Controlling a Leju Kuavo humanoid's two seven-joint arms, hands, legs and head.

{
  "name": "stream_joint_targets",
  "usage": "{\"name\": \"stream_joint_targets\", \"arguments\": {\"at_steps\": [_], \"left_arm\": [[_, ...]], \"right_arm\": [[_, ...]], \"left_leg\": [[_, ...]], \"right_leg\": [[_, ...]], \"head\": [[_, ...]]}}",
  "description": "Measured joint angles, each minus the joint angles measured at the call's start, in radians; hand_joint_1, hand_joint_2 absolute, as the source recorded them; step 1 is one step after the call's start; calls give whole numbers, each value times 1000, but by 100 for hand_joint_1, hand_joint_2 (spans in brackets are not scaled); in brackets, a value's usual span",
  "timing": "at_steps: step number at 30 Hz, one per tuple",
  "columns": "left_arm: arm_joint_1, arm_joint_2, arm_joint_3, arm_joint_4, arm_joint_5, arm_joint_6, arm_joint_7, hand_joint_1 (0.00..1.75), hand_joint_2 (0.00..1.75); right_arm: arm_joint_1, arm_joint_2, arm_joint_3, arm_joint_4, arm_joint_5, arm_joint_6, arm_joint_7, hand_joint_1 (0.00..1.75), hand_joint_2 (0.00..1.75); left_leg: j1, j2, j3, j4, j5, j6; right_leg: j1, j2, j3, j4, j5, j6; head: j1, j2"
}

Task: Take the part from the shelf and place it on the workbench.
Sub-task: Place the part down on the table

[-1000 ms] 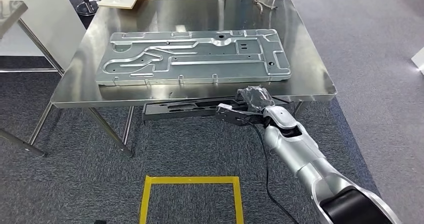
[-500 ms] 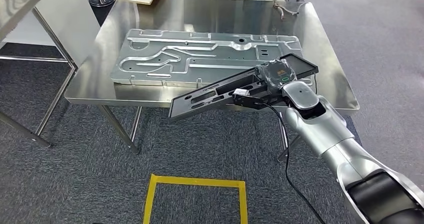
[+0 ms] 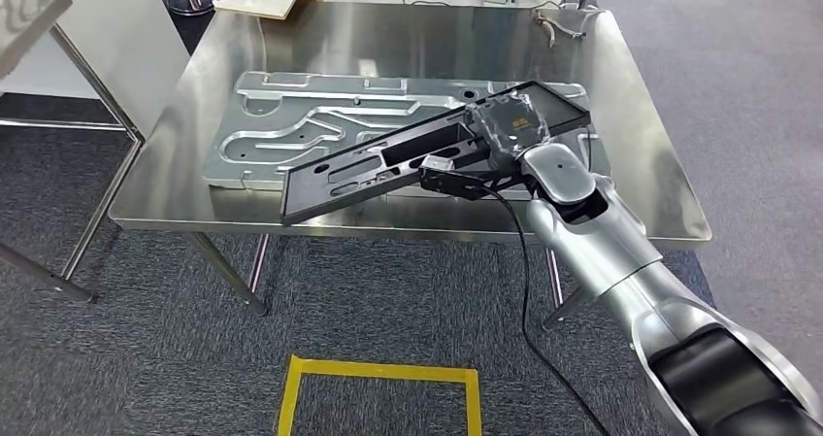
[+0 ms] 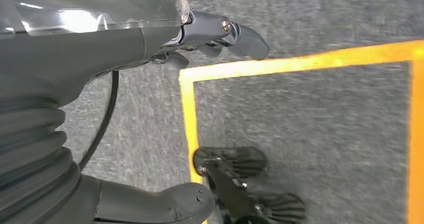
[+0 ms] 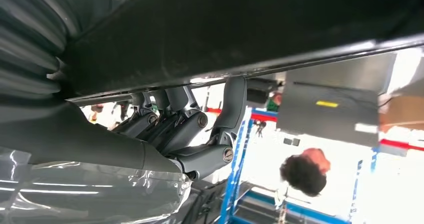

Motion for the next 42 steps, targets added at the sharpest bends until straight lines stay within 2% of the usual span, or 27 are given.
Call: {"name": "stream_joint_targets", "arguments": {"at_steps": [1, 3, 5, 6, 9, 10, 11, 13, 15, 17, 19, 20, 21, 22, 24, 26, 28, 30, 31, 32, 34, 35, 36, 37, 39, 40, 42], "left_arm": [[-1, 1, 0, 0, 0, 0, 0, 0, 175], [-1, 3, 0, 0, 3, 0, 1, 0, 175], [3, 6, 0, 0, 4, 1, 2, 0, 175], [6, 7, 0, 0, 5, 1, 2, 0, 175], [11, 7, 0, 1, 5, 3, 2, 0, 175], [12, 7, 0, 1, 5, 4, 2, 0, 175], [13, 7, 0, 2, 6, 5, 2, 0, 175], [15, 8, 0, 2, 8, 8, 2, 0, 175], [16, 8, 0, 2, 10, 11, 2, 0, 175], [15, 8, 0, 2, 14, 14, 1, 0, 175], [14, 9, 0, 2, 16, 15, 0, 0, 175], [15, 9, 0, 2, 17, 15, 0, 0, 175], [16, 9, 0, 2, 17, 15, 0, 0, 175], [17, 9, 0, 2, 17, 15, 0, 0, 175], [17, 8, 0, 3, 17, 15, 0, 0, 175], [16, 7, 0, 3, 18, 15, 0, 0, 175], [15, 7, 0, 3, 20, 15, 0, 0, 175], [14, 8, 0, 4, 22, 16, 1, 0, 175], [14, 9, 0, 4, 23, 16, 1, 0, 175], [14, 11, 0, 4, 23, 16, 2, 0, 175], [16, 14, 0, 4, 24, 16, 3, 0, 175], [18, 15, 0, 4, 24, 16, 4, 0, 175], [19, 16, 0, 4, 24, 16, 5, 0, 175], [20, 16, 0, 4, 24, 16, 5, 0, 175], [21, 18, 0, 4, 24, 16, 6, 0, 175], [21, 19, 0, 4, 25, 16, 7, 0, 175], [21, 21, 0, 4, 25, 18, 10, 0, 175]], "right_arm": [[1, -2, -6, 0, 4, -10, 4, 175, 175], [8, -7, -20, 3, 12, -30, 10, 175, 175], [26, -9, -34, 8, 18, -43, 9, 175, 175], [36, -9, -40, 12, 20, -46, 8, 175, 175], [53, -10, -58, 24, 24, -54, 8, 175, 175], [56, -10, -64, 28, 25, -57, 9, 175, 175], [61, -10, -71, 31, 27, -60, 11, 175, 175], [72, -10, -91, 40, 29, -67, 15, 175, 175], [83, -8, -116, 50, 33, -72, 15, 175, 175], [90, 0, -142, 63, 36, -79, 14, 175, 175], [103, 11, -165, 79, 38, -87, 13, 175, 175], [112, 14, -173, 87, 38, -89, 12, 175, 175], [122, 16, -178, 93, 38, -89, 11, 175, 175], [129, 17, -181, 98, 39, -90, 10, 175, 175], [133, 18, -187, 105, 40, -90, 7, 175, 175], [131, 21, -196, 111, 40, -90, 6, 175, 175], [131, 23, -202, 117, 40, -92, 6, 175, 175], [135, 23, -208, 124, 41, -94, 3, 175, 175], [136, 21, -212, 127, 41, -96, 1, 175, 175], [137, 18, -214, 131, 41, -98, -1, 175, 175], [141, 10, -217, 142, 40, -104, -4, 175, 175], [145, 7, -217, 147, 40, -106, -5, 175, 175], [151, 5, -217, 152, 39, -106, -5, 175, 175], [157, 4, -218, 157, 38, -107, -6, 175, 175], [163, 4, -220, 164, 38, -108, -7, 175, 175], [164, 4, -223, 168, 38, -110, -7, 175, 175], [165, 3, -231, 176, 38, -115, -8, 175, 175]], "left_leg": [[1, 3, -22, 41, -10, -4], [6, 7, -96, 152, -49, -12], [12, 8, -158, 209, -75, -23], [16, 9, -170, 194, -59, -29], [31, 11, -154, 31, 77, -49], [31, 12, -149, -4, 104, -47], [30, 11, -149, -17, 114, -40], [24, 12, -148, -10, 111, -19], [23, 12, -143, -13, 111, -5], [22, 14, -136, -17, 106, 7], [17, 15, -126, -17, 96, 15], [15, 16, -119, -17, 90, 18], [12, 15, -110, -17, 84, 19], [9, 15, -100, -17, 77, 20], [3, 15, -84, -18, 65, 18], [1, 15, -77, -20, 56, 11], [2, 17, -74, -24, 51, 0], [3, 21, -72, -19, 39, -11], [3, 21, -81, 6, 24, -16], [4, 22, -102, 50, 2, -20], [6, 22, -169, 173, -43, -27], [7, 22, -198, 218, -51, -30], [8, 22, -212, 231, -39, -33], [11, 22, -209, 207, -9, -36], [15, 22, -166, 93, 65, -38], [15, 21, -145, 41, 84, -35], [11, 18, -127, 3, 84, -23]], "right_leg": [[-5, -1, 15, -9, -4, -1], [-8, -1, 34, -14, -18, -1], [-13, 2, 52, -12, -36, 7], [-17, 4, 62, -8, -46, 12], [-27, 9, 82, 15, -82, 34], [-28, 12, 81, 24, -91, 42], [-28, 14, 80, 30, -99, 50], [-29, 17, 78, 32, -106, 62], [-33, 14, 71, 50, -120, 69], [-34, 10, 23, 140, -158, 73], [-33, 10, -59, 270, -194, 74], [-32, 10, -90, 308, -192, 73], [-31, 10, -104, 309, -170, 69], [-29, 9, -99, 274, -131, 63], [-19, 8, -56, 147, -48, 43], [-8, 6, -23, 61, -18, 26], [-3, 7, -15, 41, -25, 20], [-10, 8, -1, 26, -25, 18], [-14, 8, 9, 16, -25, 16], [-17, 7, 19, 9, -27, 13], [-16, 7, 30, 7, -35, 8], [-16, 8, 34, 9, -40, 8], [-17, 9, 37, 13, -46, 9], [-18, 11, 41, 18, -53, 11], [-19, 15, 46, 33, -70, 20], [-18, 17, 45, 42, -78, 26], [-15, 20, 41, 52, -85, 36]], "head": [[0, 0], [0, 0], [0, 0], [0, 0], [0, 0], [0, 0], [0, 0], [0, 0], [0, 0], [0, 0], [0, 0], [0, 0], [0, 0], [0, 0], [0, 0], [0, 0], [0, 0], [0, 0], [0, 0], [0, 0], [0, 0], [0, 0], [0, 0], [0, 0], [0, 0], [0, 0], [0, 0]]}}
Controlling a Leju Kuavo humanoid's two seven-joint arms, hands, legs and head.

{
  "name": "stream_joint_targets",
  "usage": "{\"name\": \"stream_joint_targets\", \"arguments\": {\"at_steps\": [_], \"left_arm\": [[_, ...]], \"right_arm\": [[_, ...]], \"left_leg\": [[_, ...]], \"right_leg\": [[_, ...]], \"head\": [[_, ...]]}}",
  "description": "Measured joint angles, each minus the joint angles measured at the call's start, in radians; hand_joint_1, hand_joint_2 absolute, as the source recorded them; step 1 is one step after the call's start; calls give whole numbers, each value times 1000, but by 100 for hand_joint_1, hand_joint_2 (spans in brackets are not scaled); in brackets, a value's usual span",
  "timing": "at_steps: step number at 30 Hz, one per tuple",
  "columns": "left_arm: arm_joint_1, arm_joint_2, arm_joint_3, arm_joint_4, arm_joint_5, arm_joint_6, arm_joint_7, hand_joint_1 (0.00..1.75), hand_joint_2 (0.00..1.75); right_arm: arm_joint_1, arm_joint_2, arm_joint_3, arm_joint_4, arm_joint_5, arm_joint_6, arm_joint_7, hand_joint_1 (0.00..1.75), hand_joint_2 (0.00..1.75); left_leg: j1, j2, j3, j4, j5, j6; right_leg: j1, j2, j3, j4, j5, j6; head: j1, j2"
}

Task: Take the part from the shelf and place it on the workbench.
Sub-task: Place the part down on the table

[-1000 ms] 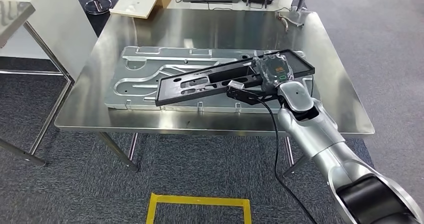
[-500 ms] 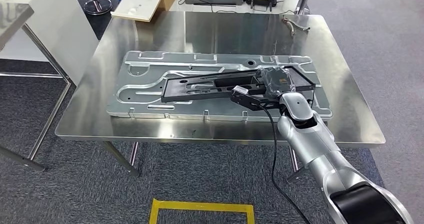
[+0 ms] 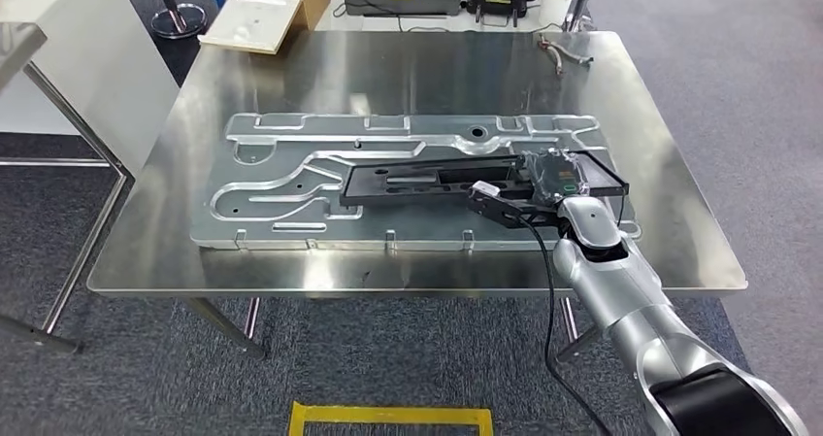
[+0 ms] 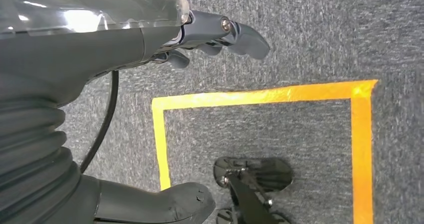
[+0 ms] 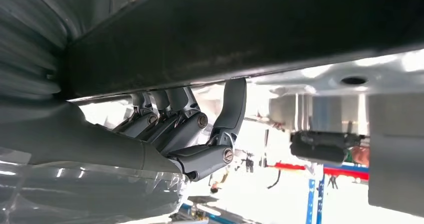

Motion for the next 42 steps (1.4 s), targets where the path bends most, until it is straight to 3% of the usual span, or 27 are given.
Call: {"name": "stream_joint_targets", "arguments": {"at_steps": [4, 8, 9, 10, 12, 13, 15, 17, 20, 23, 24, 25, 26, 28, 30, 33, 35, 38, 39, 40, 41, 42], "left_arm": [[1, 3, 0, 0, -2, 8, 7, 0, 175], [1, 4, 0, 0, -2, 15, 8, 0, 175], [2, 4, 0, 0, -2, 15, 8, 0, 175], [2, 5, 0, 0, -2, 16, 7, 0, 175], [3, 4, 0, 0, -5, 21, 6, 0, 175], [3, 4, -1, 0, -8, 25, 7, 0, 175], [3, 6, -4, 0, -16, 32, 10, 0, 87], [4, 7, -8, 0, -15, 33, 8, 0, 0], [4, 8, -9, 0, -6, 31, 3, 0, 0], [7, 9, -9, 0, -2, 30, 3, 0, 0], [9, 10, -9, 0, -2, 30, 3, 0, 0], [10, 10, -9, 0, -2, 30, 4, 0, 0], [11, 10, -9, 0, -2, 31, 4, 0, 0], [10, 12, -9, 0, -1, 31, 6, 0, 0], [9, 13, -9, 0, 1, 32, 7, 0, 0], [9, 13, -9, 0, 3, 31, 8, 0, 0], [8, 13, -9, 0, 3, 30, 8, 0, 0], [8, 13, -9, 0, 4, 30, 8, 0, 0], [8, 13, -9, 0, 4, 30, 8, 0, 0], [9, 13, -9, 0, 6, 30, 8, 0, 0], [9, 12, -9, 0, 8, 29, 8, 0, 0], [9, 12, -9, 0, 10, 27, 7, 0, 0]], "right_arm": [[9, 6, -22, 14, 0, -8, -6, 175, 175], [17, 31, -51, 30, 0, -14, -8, 175, 175], [21, 37, -56, 35, 1, -14, -7, 131, 131], [24, 41, -61, 40, 2, -14, -7, 87, 87], [26, 48, -71, 46, 7, -14, -8, 0, 0], [26, 52, -76, 49, 9, -15, -9, 0, 0], [26, 59, -87, 55, 14, -18, -13, 0, 0], [28, 62, -92, 60, 17, -21, -18, 0, 0], [29, 61, -98, 65, 20, -23, -21, 0, 0], [31, 56, -101, 70, 21, -24, -22, 0, 0], [33, 55, -101, 73, 21, -24, -22, 0, 0], [35, 55, -101, 75, 21, -24, -22, 0, 0], [35, 55, -101, 76, 21, -24, -22, 0, 0], [35, 55, -103, 77, 21, -23, -22, 0, 0], [34, 54, -105, 78, 22, -22, -22, 0, 0], [34, 53, -107, 80, 24, -19, -22, 0, 0], [31, 55, -108, 81, 25, -19, -23, 0, 0], [31, 63, -110, 86, 27, -18, -22, 0, 0], [33, 65, -111, 89, 27, -18, -21, 0, 0], [35, 65, -111, 91, 27, -17, -22, 0, 0], [36, 65, -111, 93, 27, -16, -22, 0, 0], [35, 65, -111, 94, 28, -15, -23, 0, 0]], "left_leg": [[1, 2, 11, -15, 1, 26], [2, 5, 22, -20, -5, 39], [2, 5, 24, -20, -7, 40], [2, 5, 28, -20, -10, 39], [2, 5, 36, -20, -16, 35], [0, 4, 39, -19, -19, 30], [-3, 4, 41, -20, -25, 19], [-4, 5, 44, -24, -27, 7], [-2, 6, 31, 21, -61, -6], [-1, 5, -51, 199, -143, -10], [-1, 5, -73, 240, -152, -10], [-1, 5, -79, 247, -141, -10], [-1, 5, -66, 216, -114, -8], [-3, 5, -8, 89, -47, 0], [-7, 4, 34, 0, -21, 9], [-6, 5, 41, -21, -19, 22], [-1, 8, 44, -29, -12, 34], [0, 11, 45, -32, -9, 42], [0, 12, 44, -32, -9, 42], [0, 12, 44, -32, -9, 42], [1, 12, 45, -31, -9, 41], [1, 11, 46, -30, -10, 39]], "right_leg": [[-3, -2, -13, 29, -22, 16], [-9, -6, -133, 247, -106, 30], [-10, -6, -153, 272, -101, 30], [-11, -6, -155, 260, -78, 30], [-11, -7, -112, 148, 0, 24], [-8, -8, -84, 85, 29, 20], [-2, -7, -53, 12, 48, 12], [0, -4, -49, 0, 42, 4], [-6, -4, -34, -13, 43, -13], [-3, -6, -25, -14, 38, -26], [-1, -5, -25, -13, 37, -27], [0, -3, -24, -11, 35, -28], [1, -1, -23, -10, 34, -28], [3, 3, -20, -5, 30, -24], [6, 5, -22, 0, 27, -16], [7, 6, -24, -1, 29, -2], [5, 3, -37, 31, 5, 9], [-3, 0, -114, 198, -80, 25], [-6, -1, -137, 245, -94, 29], [-9, -2, -145, 259, -89, 31], [-12, -4, -134, 235, -67, 33], [-14, -6, -107, 178, -33, 33]], "head": [[0, 0], [0, 0], [0, 0], [0, 0], [0, 0], [0, 0], [0, 0], [0, 0], [0, 0], [0, 0], [0, 0], [0, 0], [0, 0], [0, 0], [0, 0], [0, 0], [0, 0], [0, 0], [0, 0], [0, 0], [0, 0], [0, 0]]}}
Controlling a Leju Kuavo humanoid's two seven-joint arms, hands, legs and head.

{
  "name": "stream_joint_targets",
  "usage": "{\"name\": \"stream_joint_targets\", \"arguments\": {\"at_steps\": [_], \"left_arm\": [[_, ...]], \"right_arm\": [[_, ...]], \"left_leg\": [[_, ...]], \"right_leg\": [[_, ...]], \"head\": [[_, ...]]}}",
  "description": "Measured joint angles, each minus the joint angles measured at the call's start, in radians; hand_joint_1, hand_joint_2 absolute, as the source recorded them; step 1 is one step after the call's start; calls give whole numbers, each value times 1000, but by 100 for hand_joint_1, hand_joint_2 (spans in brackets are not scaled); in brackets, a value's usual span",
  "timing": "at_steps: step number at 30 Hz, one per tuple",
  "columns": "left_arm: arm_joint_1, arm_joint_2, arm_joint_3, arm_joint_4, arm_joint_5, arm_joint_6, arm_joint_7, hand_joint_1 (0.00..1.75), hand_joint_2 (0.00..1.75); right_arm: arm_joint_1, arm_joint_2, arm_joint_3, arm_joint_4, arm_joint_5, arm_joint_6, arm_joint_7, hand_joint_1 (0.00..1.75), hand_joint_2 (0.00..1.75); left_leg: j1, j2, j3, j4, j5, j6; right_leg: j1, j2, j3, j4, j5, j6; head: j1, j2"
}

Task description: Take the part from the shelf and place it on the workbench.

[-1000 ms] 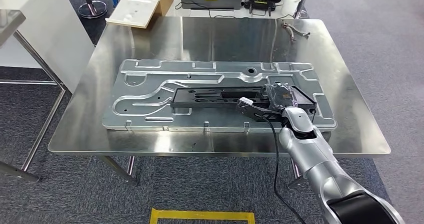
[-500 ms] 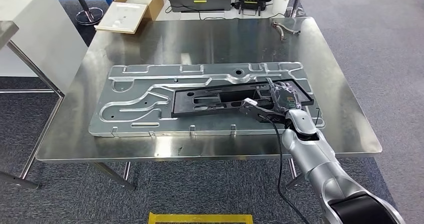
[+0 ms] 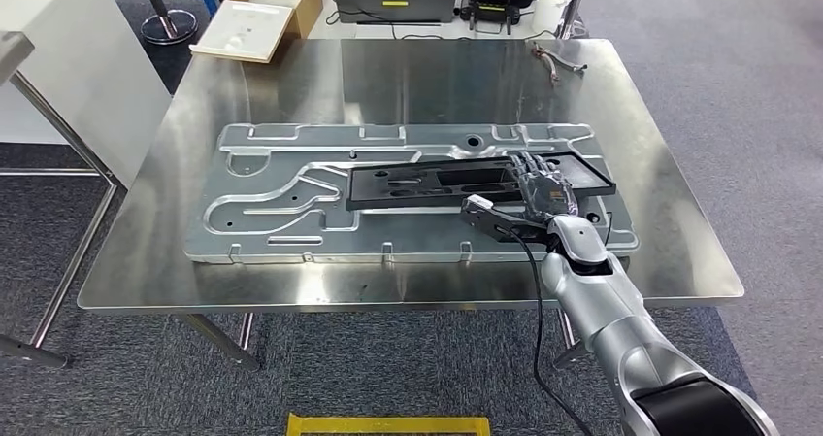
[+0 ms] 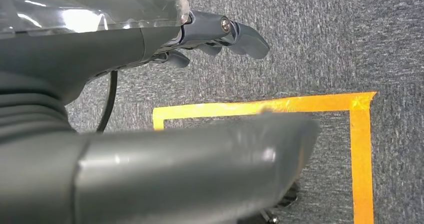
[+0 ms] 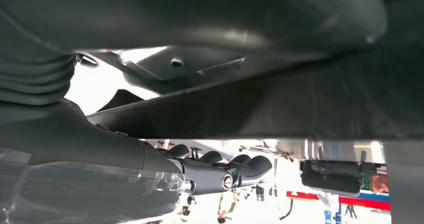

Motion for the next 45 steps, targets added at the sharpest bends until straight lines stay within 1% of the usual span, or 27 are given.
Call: {"name": "stream_joint_targets", "arguments": {"at_steps": [2, 3, 5, 7, 8, 10, 12, 13, 14, 17, 18, 22, 23, 24, 26, 27, 28, 29, 30, 32, 34, 35, 37, 39, 42, 43, 45], "left_arm": [[-1, 0, 0, 0, 4, -6, -4, 0, 0], [-1, -1, 1, 0, 6, -9, -6, 0, 0], [-2, -1, 1, 0, 6, -13, -8, 0, 0], [-1, -1, 1, 0, 7, -15, -8, 0, 0], [-1, -2, 1, 0, 8, -15, -8, 0, 0], [-1, -2, 2, 0, 9, -16, -8, 0, 0], [-1, -2, 2, 0, 9, -19, -6, 0, 0], [-1, -2, 2, 0, 9, -21, -5, 0, 0], [0, -2, 2, 0, 9, -22, -3, 0, 0], [-4, -2, 3, 0, 11, -23, 0, 0, 0], [-6, -2, 3, 0, 12, -23, 0, 0, 0], [-5, -4, 6, 0, 14, -22, 4, 0, 0], [-7, -5, 7, 0, 14, -22, 4, 0, 0], [-8, -5, 8, 0, 15, -22, 4, 0, 0], [-8, -6, 10, 0, 15, -21, 4, 0, 0], [-7, -6, 10, 0, 15, -21, 4, 0, 0], [-7, -6, 10, 0, 15, -21, 4, 0, 0], [-7, -6, 10, 0, 15, -21, 4, 0, 0], [-7, -6, 10, 0, 15, -21, 4, 0, 0], [-7, -7, 11, 0, 15, -21, 4, 0, 0], [-7, -9, 11, 0, 15, -21, 4, 0, 0], [-7, -10, 11, 0, 15, -21, 4, 0, 0], [-6, -10, 11, 0, 15, -21, 4, 0, 0], [-4, -11, 11, 1, 15, -21, 5, 0, 0], [-4, -11, 11, 1, 15, -21, 6, 0, 0], [-4, -11, 11, 1, 15, -21, 6, 0, 0], [-5, -11, 11, 1, 15, -20, 6, 0, 0]], "right_arm": [[-5, 0, 0, 1, 2, 1, -2, 0, 0], [-8, 1, 0, 2, 3, 2, -3, 0, 0], [-10, 2, 0, 5, 4, 3, -5, 0, 0], [-10, 2, 0, 8, 5, 4, -6, 0, 0], [-11, 1, 0, 8, 6, 5, -7, 0, 0], [-13, -4, 0, 10, 6, 5, -8, 0, 0], [-13, -11, 0, 13, 9, 6, -9, 0, 0], [-12, -13, 0, 14, 11, 6, -10, 0, 0], [-11, -14, 0, 16, 14, 6, -10, 0, 0], [-12, -15, 1, 17, 24, 6, -10, 0, 0], [-13, -16, 1, 17, 27, 6, -9, 0, 0], [-21, -17, 4, 16, 34, 7, -9, 0, 0], [-23, -16, 5, 16, 35, 8, -10, 0, 0], [-27, -14, 6, 16, 35, 8, -10, 0, 0], [-32, -10, 6, 16, 36, 9, -10, 0, 0], [-33, -8, 6, 16, 36, 9, -10, 0, 0], [-33, -7, 7, 16, 36, 9, -10, 0, 0], [-32, -5, 7, 16, 36, 9, -10, 0, 0], [-33, -5, 7, 16, 36, 9, -10, 0, 0], [-38, -4, 8, 15, 36, 9, -10, 0, 0], [-45, -3, 8, 10, 36, 9, -11, 0, 0], [-47, -3, 8, 8, 36, 9, -11, 0, 0], [-48, -3, 9, 7, 36, 9, -12, 0, 0], [-48, -3, 10, 7, 36, 10, -12, 0, 0], [-47, -9, 12, 7, 36, 11, -12, 0, 0], [-47, -13, 13, 7, 36, 12, -13, 0, 0], [-46, -19, 16, 7, 37, 14, -14, 0, 0]], "left_leg": [[-2, -1, -1, 3, -1, -7], [-3, -1, -2, 5, 0, -12], [-6, -2, -6, 5, 4, -24], [-3, -3, -10, 8, -3, -34], [-2, -3, -16, 25, -22, -39], [0, -3, -48, 120, -94, -44], [0, -3, -85, 239, -159, -46], [0, -3, -87, 265, -169, -47], [0, -3, -70, 253, -160, -47], [-2, -3, 43, 76, -99, -40], [-4, -4, 67, 33, -89, -36], [-9, -5, 63, 5, -59, -12], [-7, -3, 56, 2, -46, -5], [-5, -1, 46, -1, -33, 3], [-5, 1, 20, -1, -10, 11], [-5, 1, 6, -1, -1, 12], [-6, 2, -7, 0, 9, 11], [-6, 2, -20, 0, 18, 10], [-6, 1, -32, 0, 27, 7], [-7, 1, -51, 1, 44, 0], [-8, 1, -59, 1, 59, -11], [-8, 1, -62, -1, 66, -17], [-7, 0, -65, -6, 77, -30], [-6, -1, -81, 27, 31, -39], [-5, -2, -123, 194, -109, -45], [-5, -2, -127, 245, -125, -47], [-4, -2, -96, 266, -91, -49]], "right_leg": [[0, -1, 62, -126, 51, -4], [2, 0, 78, -163, 62, -7], [9, 1, 80, -178, 66, -15], [6, -1, 79, -186, 74, -29], [4, -2, 79, -191, 79, -37], [5, -5, 74, -196, 88, -49], [8, -7, 60, -193, 97, -54], [9, -7, 53, -191, 101, -54], [10, -7, 45, -188, 106, -53], [12, -6, 23, -177, 122, -43], [13, -6, 18, -175, 128, -37], [10, -5, 11, -183, 150, -12], [9, -5, 3, -173, 132, -6], [7, -4, -10, -142, 95, -2], [6, -5, -45, -24, -7, 6], [5, -5, -58, 39, -43, 9], [5, -5, -59, 81, -57, 11], [4, -5, -44, 91, -52, 12], [4, -5, -11, 65, -33, 11], [6, -4, 97, -64, -5, 1], [13, -3, 174, -175, -7, -10], [16, -3, 186, -199, -11, -16], [17, -6, 179, -211, 6, -28], [13, -10, 164, -222, 30, -43], [13, -13, 123, -222, 65, -55], [14, -13, 106, -220, 77, -54], [14, -14, 70, -212, 99, -51]], "head": [[0, 0], [0, 0], [0, 0], [0, 0], [0, 0], [0, 0], [0, 0], [0, 0], [0, 0], [0, 0], [0, 0], [0, 0], [0, 0], [0, 0], [0, 0], [0, 0], [0, 0], [0, 0], [0, 0], [0, 0], [0, 0], [0, 0], [0, 0], [0, 0], [0, 0], [-1, 0], [-1, 0]]}}
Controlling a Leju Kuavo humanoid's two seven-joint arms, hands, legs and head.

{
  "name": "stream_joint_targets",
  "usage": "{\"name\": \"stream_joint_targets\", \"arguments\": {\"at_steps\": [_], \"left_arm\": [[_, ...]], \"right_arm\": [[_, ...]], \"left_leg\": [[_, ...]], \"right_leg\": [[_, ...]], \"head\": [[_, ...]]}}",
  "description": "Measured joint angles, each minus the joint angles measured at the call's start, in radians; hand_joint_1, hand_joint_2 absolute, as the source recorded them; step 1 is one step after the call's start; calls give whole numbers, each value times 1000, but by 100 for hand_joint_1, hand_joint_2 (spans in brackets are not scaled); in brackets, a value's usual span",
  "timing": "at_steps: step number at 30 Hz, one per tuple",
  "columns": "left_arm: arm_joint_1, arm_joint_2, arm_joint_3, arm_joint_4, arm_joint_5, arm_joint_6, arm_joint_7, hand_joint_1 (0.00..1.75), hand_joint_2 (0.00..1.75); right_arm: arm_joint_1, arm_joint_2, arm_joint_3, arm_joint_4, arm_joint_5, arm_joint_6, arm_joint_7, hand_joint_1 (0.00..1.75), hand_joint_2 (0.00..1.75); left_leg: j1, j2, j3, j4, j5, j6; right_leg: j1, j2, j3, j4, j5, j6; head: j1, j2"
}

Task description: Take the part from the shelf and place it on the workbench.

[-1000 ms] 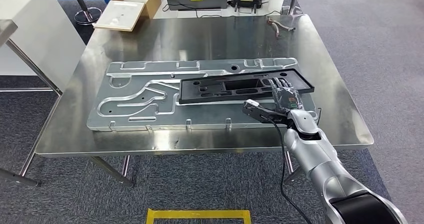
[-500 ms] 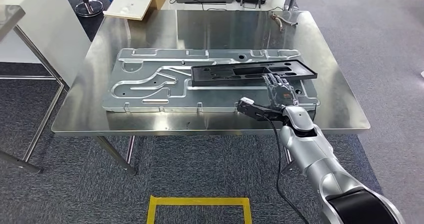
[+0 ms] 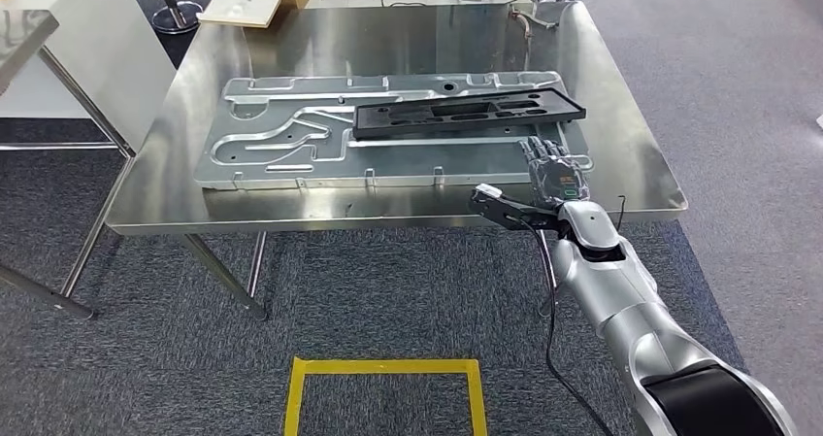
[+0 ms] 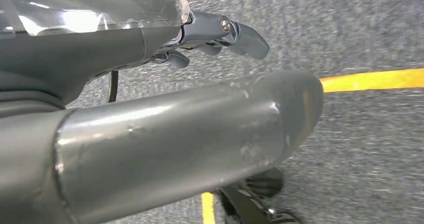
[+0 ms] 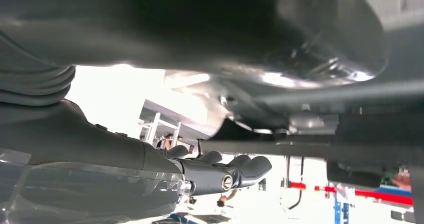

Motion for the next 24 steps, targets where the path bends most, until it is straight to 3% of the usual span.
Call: {"name": "stream_joint_targets", "arguments": {"at_steps": [1, 2, 4, 6, 8, 9, 10, 12, 13, 14, 16, 18, 20, 21, 22, 23, 24], "left_arm": [[-1, 0, 0, 0, 0, 0, 0, 0, 0], [-3, 0, 0, 0, 0, 0, 0, 0, 0], [-7, 1, 0, 0, 0, -2, 1, 0, 0], [-10, 1, 0, 0, 0, -3, 1, 0, 0], [-9, 0, 0, 0, 0, -4, 2, 0, 0], [-8, 0, 0, 0, 0, -5, 2, 0, 0], [-8, 0, 0, 1, 0, -5, 2, 0, 0], [-9, 0, 0, 1, 0, -6, 2, 0, 0], [-9, 0, 0, 1, 0, -6, 2, 0, 0], [-9, 0, 0, 1, 0, -7, 2, 0, 0], [-9, -1, 0, 1, 2, -7, 3, 0, 0], [-10, -4, 0, 1, 5, -7, 3, 0, 0], [-10, -8, 1, 1, 10, -6, 1, 0, 0], [-10, -9, 2, 1, 13, -6, 0, 0, 0], [-10, -10, 3, 1, 17, -5, -3, 0, 0], [-9, -12, 5, 1, 23, -3, -5, 0, 0], [-7, -14, 8, 1, 29, 0, -8, 0, 0]], "right_arm": [[0, -2, 2, -1, 1, 2, -1, 0, 0], [0, -2, 4, -3, 3, 4, -1, 0, 0], [-3, -4, 6, -13, 5, 8, -2, 0, 0], [-8, -5, 9, -20, 6, 10, -2, 0, 0], [-11, -4, 14, -21, 7, 12, -2, 0, 0], [-10, -3, 15, -21, 8, 14, -2, 0, 0], [-10, 0, 17, -22, 9, 15, -2, 0, 0], [-10, 4, 19, -23, 13, 15, -2, 0, 0], [-10, 7, 21, -24, 17, 14, -2, 0, 0], [-9, 9, 23, -24, 20, 12, -2, 0, 0], [-8, 11, 28, -25, 25, 8, -2, 0, 0], [-7, 11, 33, -33, 23, -1, -3, 0, 0], [-1, 12, 34, -52, 9, -25, -10, 0, 0], [11, 12, 34, -67, -4, -45, -17, 0, 0], [34, 12, 32, -87, -20, -71, -26, 0, 0], [70, 12, 29, -111, -39, -100, -37, 0, 0], [118, 12, 24, -142, -61, -131, -51, 0, 0]], "left_leg": [[0, 0, 39, -38, 28, 1], [0, 0, 88, -98, 38, 3], [-5, -2, 172, -221, 19, 12], [-10, -5, 193, -268, 4, 26], [-8, -3, 181, -271, 24, 43], [-7, -1, 172, -273, 37, 52], [-6, 2, 161, -276, 52, 60], [-6, 4, 128, -276, 79, 69], [-6, 4, 110, -275, 93, 70], [-6, 4, 91, -274, 107, 69], [-7, 4, 53, -273, 134, 65], [-10, 4, 24, -273, 159, 60], [-12, 4, 10, -273, 181, 51], [-11, 4, 7, -276, 193, 45], [-9, 4, 6, -281, 205, 38], [-6, 2, 5, -285, 211, 32], [-4, 0, 1, -278, 197, 27]], "right_leg": [[0, 0, -17, 5, 10, 3], [0, 1, -32, 11, 19, 7], [1, 0, -52, 22, 35, 17], [1, -3, -57, 21, 54, 28], [-1, -3, -60, 16, 63, 39], [-3, -1, -67, 28, 42, 45], [-4, 0, -79, 58, 1, 49], [-7, 3, -108, 172, -111, 56], [-7, 3, -119, 234, -147, 58], [-8, 3, -119, 280, -157, 59], [-8, 3, -77, 289, -118, 56], [-3, 4, 31, 181, -91, 43], [4, 4, 137, 42, -119, 30], [8, 4, 164, -1, -132, 26], [9, 3, 169, -24, -133, 23], [9, 0, 166, -31, -122, 19], [8, -5, 162, -37, -109, 12]], "head": [[0, 0], [0, 0], [0, 0], [0, 0], [0, 0], [0, 0], [0, 0], [0, 0], [0, 0], [0, 0], [0, 0], [0, 0], [0, 0], [0, 0], [0, 0], [0, 0], [0, 0]]}}
